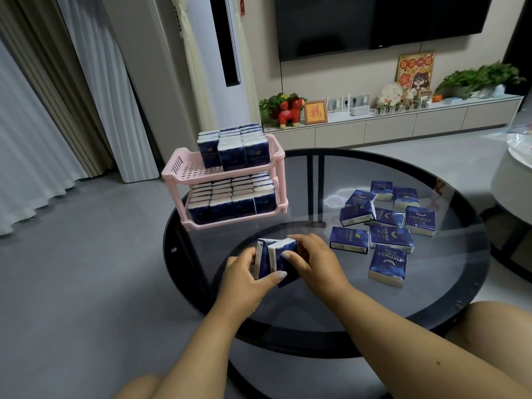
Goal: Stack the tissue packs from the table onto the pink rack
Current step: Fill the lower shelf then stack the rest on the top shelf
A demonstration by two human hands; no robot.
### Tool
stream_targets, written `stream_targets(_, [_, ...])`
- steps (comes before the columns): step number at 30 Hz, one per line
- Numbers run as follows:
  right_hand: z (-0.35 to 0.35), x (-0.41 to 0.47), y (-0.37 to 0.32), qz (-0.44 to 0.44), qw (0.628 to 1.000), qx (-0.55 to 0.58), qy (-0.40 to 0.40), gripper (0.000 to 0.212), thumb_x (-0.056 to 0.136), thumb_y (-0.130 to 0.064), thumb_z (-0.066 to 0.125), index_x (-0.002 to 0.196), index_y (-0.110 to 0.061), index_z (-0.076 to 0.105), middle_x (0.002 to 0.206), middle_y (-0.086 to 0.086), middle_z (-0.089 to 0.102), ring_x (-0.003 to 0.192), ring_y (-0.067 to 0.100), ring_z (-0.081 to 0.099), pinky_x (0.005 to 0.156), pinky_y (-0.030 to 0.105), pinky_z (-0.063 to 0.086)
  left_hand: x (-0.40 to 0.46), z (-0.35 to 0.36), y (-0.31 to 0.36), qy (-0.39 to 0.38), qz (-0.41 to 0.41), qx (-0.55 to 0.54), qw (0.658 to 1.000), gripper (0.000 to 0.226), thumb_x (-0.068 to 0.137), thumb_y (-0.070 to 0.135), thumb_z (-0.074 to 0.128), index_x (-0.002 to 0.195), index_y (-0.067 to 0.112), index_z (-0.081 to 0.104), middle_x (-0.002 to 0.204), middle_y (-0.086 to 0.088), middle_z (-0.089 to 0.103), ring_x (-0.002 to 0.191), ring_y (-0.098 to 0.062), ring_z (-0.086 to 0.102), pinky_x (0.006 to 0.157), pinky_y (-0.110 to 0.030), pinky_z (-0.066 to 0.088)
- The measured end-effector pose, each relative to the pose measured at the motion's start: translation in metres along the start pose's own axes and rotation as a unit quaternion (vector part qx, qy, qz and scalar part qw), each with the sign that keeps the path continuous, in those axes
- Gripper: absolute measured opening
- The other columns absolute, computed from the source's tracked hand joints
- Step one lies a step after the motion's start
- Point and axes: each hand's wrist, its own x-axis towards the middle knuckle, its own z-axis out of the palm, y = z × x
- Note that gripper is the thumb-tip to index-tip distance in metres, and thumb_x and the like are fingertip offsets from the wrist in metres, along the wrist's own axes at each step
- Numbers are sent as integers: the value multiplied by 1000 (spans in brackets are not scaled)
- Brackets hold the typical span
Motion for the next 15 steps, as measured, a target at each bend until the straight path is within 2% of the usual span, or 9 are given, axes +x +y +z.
stream_targets(2, [0,0,-1,-6,1000,-5,-2,32,92,-30,58,118,-11,62,92,-7,47,86,6,44,69,5,32,5,0,-2,8,-10,3,1000,45,62,49,82,95,56,53,111,10,59,102,-6,60,91,-29,51])
stream_targets(4, [1,-1,-1,-10,1000,-11,-3,28,95,-30,52,112,-11,64,85,-9,44,83,8,44,68,14,32,9,0,-3,2,-16,-8,1000,46,63,36,83,97,48,55,106,13,67,96,-4,64,89,-32,54])
stream_targets(5, [1,-1,0,-10,1000,-8,-8,27,97,-30,49,110,-12,64,86,-10,47,84,8,46,72,19,33,10,1,-2,-2,-17,-7,1000,43,67,27,84,96,42,54,101,12,69,87,-2,64,83,-28,54])
stream_targets(7, [2,-2,-1,2,999,20,-36,30,99,-33,42,118,-18,60,100,-7,60,93,9,53,78,26,39,9,2,2,-2,-15,3,1000,42,73,20,82,96,35,52,96,9,68,75,-1,62,73,-22,51])
stream_targets(9, [2,-2,-1,24,997,31,-68,35,100,-36,38,130,-25,51,116,-5,64,104,12,58,86,31,45,7,5,8,-10,-8,-4,1000,48,71,23,84,105,33,51,98,12,67,83,2,63,72,-16,50])
stream_targets(11, [2,-3,-1,34,996,23,-82,37,100,-37,35,133,-25,48,119,-1,65,107,17,59,89,35,46,5,8,12,-6,-3,-17,1000,51,71,28,84,109,31,52,100,15,65,89,4,62,70,-11,46])
stream_targets(15, [1,-5,0,25,996,46,-78,43,100,-42,30,131,-23,52,121,-4,64,112,13,57,93,33,46,10,9,10,23,4,-28,999,41,74,26,82,101,36,53,103,11,66,92,-1,63,74,-15,48])
